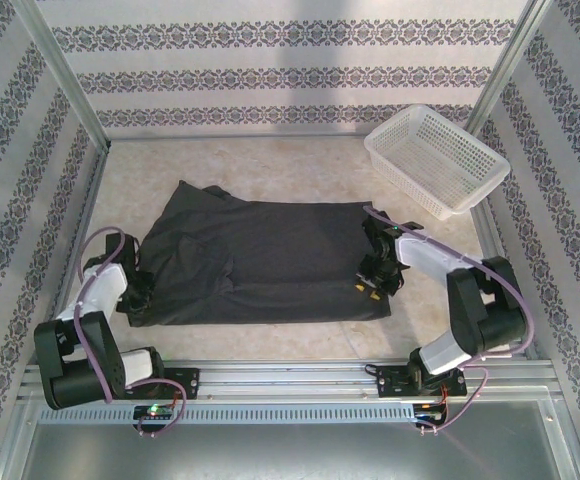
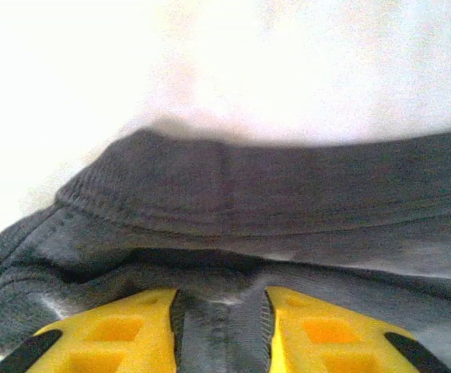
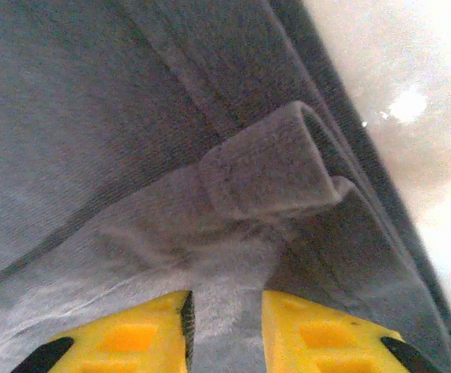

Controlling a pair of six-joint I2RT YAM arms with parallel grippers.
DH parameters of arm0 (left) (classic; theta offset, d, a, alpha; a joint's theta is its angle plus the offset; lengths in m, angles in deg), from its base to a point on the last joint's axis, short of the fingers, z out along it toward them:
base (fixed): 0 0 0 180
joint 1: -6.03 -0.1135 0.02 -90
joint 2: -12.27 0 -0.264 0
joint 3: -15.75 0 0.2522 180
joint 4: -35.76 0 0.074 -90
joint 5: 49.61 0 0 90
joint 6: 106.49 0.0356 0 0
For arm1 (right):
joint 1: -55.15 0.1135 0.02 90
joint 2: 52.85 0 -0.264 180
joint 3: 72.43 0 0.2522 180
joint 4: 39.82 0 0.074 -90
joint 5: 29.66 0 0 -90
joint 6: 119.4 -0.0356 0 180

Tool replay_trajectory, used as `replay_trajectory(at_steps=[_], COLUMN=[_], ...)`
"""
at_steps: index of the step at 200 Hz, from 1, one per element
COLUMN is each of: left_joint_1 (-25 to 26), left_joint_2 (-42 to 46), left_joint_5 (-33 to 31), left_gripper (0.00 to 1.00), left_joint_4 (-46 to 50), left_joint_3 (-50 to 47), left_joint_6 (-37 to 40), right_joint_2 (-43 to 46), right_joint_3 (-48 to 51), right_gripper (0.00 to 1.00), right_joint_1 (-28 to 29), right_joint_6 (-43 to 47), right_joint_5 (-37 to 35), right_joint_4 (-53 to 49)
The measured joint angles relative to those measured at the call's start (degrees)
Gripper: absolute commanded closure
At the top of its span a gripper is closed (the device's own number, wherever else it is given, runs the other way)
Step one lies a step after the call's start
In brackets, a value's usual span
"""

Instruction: Fold and stack the t-shirts

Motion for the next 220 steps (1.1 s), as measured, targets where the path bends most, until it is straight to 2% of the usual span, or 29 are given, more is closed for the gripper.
replay_trajectory(at_steps=[17, 39, 68, 98, 139, 187, 220], left_joint_1=[0.4, 2.1, 5.0, 5.7, 6.0, 7.6, 9.1], left_joint_2=[-3.7, -14.1, -31.4, -44.2, -55.4, -59.2, -59.6], left_joint_5=[-0.4, 2.1, 6.6, 9.7, 12.1, 15.4, 16.5], left_gripper=[0.59, 0.56, 0.51, 0.47, 0.46, 0.47, 0.57], left_joint_4=[0.6, -2.7, -7.2, -11.4, -14.0, -17.8, -18.6], left_joint_3=[7.9, 22.0, 41.6, 53.6, 64.1, 65.1, 65.1], left_joint_6=[2.8, 9.2, 18.5, 25.5, 32.8, 35.6, 36.4], right_joint_2=[3.2, 2.6, -6.7, -17.5, -26.6, -31.8, -35.1], right_joint_3=[-3.0, -10.0, -21.9, -32.2, -41.5, -46.6, -49.8], right_gripper=[0.60, 0.61, 0.61, 0.61, 0.59, 0.56, 0.55], right_joint_1=[0.0, -0.3, -2.9, -5.9, -7.2, -7.2, -7.2], right_joint_6=[2.3, 6.6, 12.0, 15.3, 16.1, 14.3, 12.3], right_joint_5=[-0.5, 0.2, 3.4, 3.5, 0.0, -7.3, -11.2], right_joint_4=[1.5, 6.0, 10.1, 9.6, 5.6, 2.1, 0.7])
